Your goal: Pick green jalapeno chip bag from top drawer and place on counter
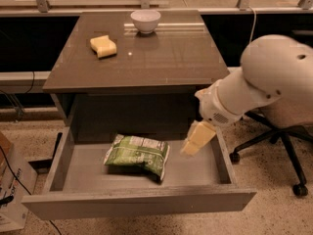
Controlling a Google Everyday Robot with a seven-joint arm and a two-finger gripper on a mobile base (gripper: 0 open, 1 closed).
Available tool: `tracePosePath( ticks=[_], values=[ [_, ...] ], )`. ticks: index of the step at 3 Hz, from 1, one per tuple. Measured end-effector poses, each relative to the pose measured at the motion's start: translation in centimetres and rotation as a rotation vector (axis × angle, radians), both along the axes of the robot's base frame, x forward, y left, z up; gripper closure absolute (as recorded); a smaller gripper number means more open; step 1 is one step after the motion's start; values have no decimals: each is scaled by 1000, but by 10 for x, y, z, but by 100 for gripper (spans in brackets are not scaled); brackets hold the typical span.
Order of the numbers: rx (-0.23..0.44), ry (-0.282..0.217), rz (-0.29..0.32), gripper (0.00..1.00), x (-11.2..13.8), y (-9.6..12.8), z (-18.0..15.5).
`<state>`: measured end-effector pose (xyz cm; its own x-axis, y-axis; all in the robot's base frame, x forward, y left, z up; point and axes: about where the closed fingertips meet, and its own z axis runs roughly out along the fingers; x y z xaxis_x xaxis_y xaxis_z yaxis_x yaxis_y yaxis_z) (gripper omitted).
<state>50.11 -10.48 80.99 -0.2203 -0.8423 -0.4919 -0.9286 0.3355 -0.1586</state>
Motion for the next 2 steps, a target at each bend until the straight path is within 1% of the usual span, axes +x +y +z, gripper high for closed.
tracePosePath(
  ticks=[1,2],
  values=[
    [50,30,40,0,13,31,-35],
    [76,84,68,0,19,64,-74]
  ],
)
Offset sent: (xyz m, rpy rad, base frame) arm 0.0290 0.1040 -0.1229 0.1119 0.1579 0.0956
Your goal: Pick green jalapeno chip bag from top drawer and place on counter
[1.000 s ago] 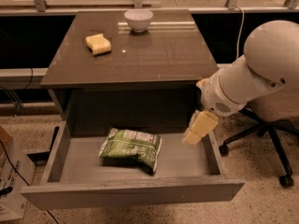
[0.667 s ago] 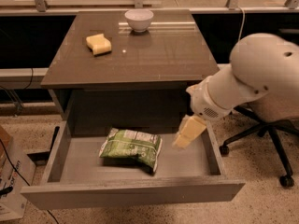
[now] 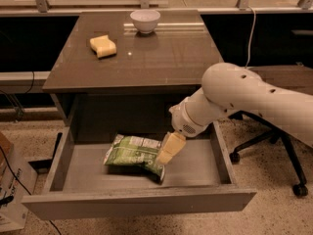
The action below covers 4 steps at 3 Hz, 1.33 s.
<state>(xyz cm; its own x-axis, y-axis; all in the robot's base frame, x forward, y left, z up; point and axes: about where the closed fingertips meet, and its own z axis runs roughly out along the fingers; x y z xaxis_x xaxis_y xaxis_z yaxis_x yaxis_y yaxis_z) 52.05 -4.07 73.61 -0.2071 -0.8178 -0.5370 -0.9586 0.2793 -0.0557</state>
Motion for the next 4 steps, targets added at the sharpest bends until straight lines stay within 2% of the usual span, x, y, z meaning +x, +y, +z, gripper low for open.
tracePosePath(
  ticks=[2,3,4],
  values=[
    [29,113,-7,0,17,51,-70],
    [45,168,-19,0,17,68,-96],
    [46,195,-31,0,15,78,-107]
  ],
)
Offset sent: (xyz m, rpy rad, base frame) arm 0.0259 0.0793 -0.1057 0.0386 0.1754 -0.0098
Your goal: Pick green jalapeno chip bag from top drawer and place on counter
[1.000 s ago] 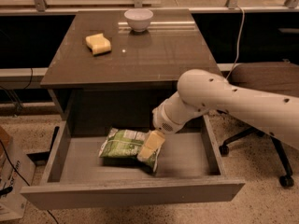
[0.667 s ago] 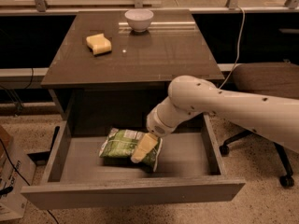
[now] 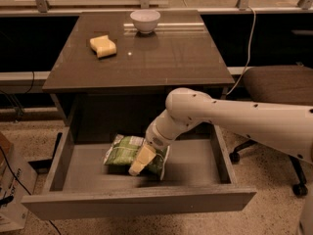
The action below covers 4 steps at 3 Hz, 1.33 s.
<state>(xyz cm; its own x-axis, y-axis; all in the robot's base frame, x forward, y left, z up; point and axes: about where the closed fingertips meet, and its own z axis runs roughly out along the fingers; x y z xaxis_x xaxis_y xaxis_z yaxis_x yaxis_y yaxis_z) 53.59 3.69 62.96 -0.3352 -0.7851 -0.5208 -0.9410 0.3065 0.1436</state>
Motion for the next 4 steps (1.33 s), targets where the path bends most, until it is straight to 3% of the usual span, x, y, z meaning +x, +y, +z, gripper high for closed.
tracePosePath(
  ticks=[1,2,3,4],
  values=[
    [-5,-10,26,16,-2,7,6],
    [-14,-17,58,40,-7,13,8],
    [-9,-2,75,71,-14,21,4],
    [-1,-3,66,93,-17,21,7]
  ],
)
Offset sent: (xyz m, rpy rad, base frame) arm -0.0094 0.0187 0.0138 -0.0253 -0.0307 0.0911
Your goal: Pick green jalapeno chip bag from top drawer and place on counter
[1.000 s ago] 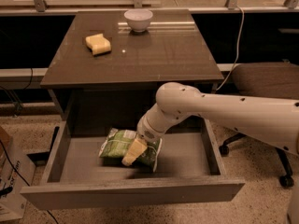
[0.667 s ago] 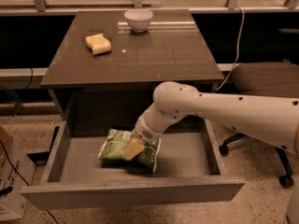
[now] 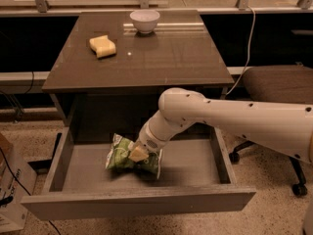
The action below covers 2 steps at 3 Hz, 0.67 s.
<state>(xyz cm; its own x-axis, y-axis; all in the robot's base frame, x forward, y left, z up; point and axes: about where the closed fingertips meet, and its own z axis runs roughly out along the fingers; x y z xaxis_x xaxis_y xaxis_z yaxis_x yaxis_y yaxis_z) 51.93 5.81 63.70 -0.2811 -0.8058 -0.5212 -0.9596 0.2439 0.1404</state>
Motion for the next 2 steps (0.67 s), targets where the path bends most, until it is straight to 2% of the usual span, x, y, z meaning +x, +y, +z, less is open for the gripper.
tracePosePath(
  ticks=[1,2],
  values=[
    [91,-97,-5,100,3,-9,67],
    [213,-163,-3,100,4,-34,125]
  ],
)
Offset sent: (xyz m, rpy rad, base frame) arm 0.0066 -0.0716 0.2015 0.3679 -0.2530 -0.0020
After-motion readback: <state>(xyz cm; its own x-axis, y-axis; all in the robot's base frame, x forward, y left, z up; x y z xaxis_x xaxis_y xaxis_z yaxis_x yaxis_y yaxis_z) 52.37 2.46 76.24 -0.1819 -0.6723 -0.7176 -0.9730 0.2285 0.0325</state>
